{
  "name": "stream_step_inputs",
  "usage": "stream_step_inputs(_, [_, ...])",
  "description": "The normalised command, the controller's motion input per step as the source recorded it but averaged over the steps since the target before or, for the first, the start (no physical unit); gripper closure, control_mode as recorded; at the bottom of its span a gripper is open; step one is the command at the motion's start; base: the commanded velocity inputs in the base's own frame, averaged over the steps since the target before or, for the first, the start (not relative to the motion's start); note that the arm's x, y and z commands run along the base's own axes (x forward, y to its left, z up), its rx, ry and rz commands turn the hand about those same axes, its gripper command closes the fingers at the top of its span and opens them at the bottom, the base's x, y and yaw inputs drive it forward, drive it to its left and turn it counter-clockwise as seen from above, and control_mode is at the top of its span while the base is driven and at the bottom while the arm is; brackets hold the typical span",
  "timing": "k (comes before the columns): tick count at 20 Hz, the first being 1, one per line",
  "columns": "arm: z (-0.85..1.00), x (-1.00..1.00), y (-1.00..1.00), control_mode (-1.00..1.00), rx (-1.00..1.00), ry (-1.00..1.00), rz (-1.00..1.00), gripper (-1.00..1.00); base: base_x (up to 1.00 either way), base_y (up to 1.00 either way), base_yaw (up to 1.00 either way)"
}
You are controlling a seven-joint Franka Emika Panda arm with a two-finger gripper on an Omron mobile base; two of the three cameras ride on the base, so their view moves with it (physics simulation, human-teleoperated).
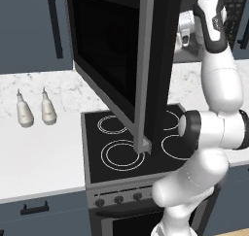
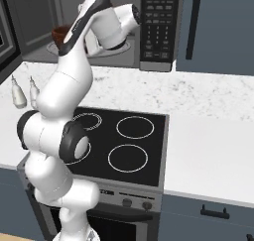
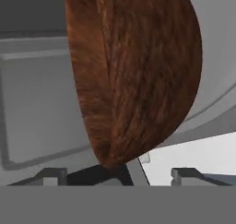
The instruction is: Open the microwave, place the bowl with waffle inside the microwave, then close the microwave door and turn it on.
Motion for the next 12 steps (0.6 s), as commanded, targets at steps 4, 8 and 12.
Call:
stream_step_inputs(4, [-0.05,-0.95,-0.17,-1.0,0.08,-0.27,0.08,-1.0,0.0,0.0,0.0])
stream_step_inputs(8, [-0.11,-0.79,-0.07,-1.0,-0.07,-0.21,0.02,-1.0,0.0,0.0,0.0])
stream_step_inputs(12, [-0.15,-0.09,0.01,-1.0,-0.31,-0.12,0.0,-1.0,0.0,0.0,0.0])
